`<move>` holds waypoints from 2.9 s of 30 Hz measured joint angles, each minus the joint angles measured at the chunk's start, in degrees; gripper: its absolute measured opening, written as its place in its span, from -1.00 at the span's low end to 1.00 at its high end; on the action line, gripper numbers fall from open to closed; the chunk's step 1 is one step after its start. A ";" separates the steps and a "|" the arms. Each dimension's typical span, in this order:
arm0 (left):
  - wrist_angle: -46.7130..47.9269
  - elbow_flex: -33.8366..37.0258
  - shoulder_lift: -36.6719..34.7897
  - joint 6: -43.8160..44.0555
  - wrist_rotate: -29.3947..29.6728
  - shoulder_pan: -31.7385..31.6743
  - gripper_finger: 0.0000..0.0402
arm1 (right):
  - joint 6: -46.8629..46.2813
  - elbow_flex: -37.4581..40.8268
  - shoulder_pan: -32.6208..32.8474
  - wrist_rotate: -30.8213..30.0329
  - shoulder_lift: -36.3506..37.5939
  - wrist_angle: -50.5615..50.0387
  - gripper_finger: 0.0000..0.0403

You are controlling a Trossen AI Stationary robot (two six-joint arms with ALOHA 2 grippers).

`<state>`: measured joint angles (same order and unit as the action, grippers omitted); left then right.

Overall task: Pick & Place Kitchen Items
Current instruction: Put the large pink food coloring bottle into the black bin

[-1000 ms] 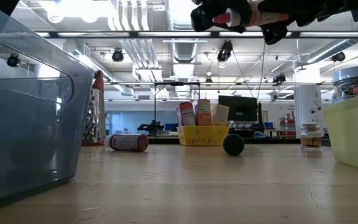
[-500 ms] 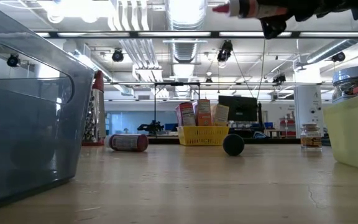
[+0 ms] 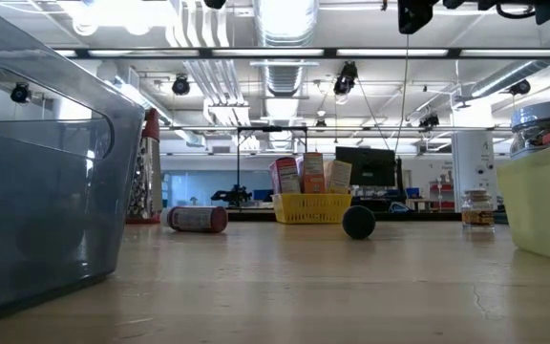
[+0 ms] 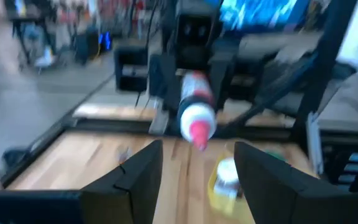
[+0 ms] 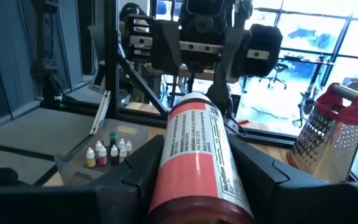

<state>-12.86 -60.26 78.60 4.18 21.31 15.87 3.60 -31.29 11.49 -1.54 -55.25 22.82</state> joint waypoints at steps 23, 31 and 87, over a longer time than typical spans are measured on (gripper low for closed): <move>-22.14 5.89 4.88 -13.54 -4.09 -1.24 0.02 | -0.41 0.02 0.00 0.22 -0.98 2.61 -0.26; -22.34 3.41 8.93 -13.65 -4.93 -1.79 0.02 | -0.17 -0.15 0.00 0.26 -4.86 8.35 -0.29; -21.59 0.25 11.40 -14.97 -6.34 -2.94 -0.32 | -0.41 -0.20 -0.02 0.13 -5.61 9.01 -0.28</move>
<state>-34.45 -60.01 90.00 -10.80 14.96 12.93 3.18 -31.48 11.46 -1.41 -60.86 31.83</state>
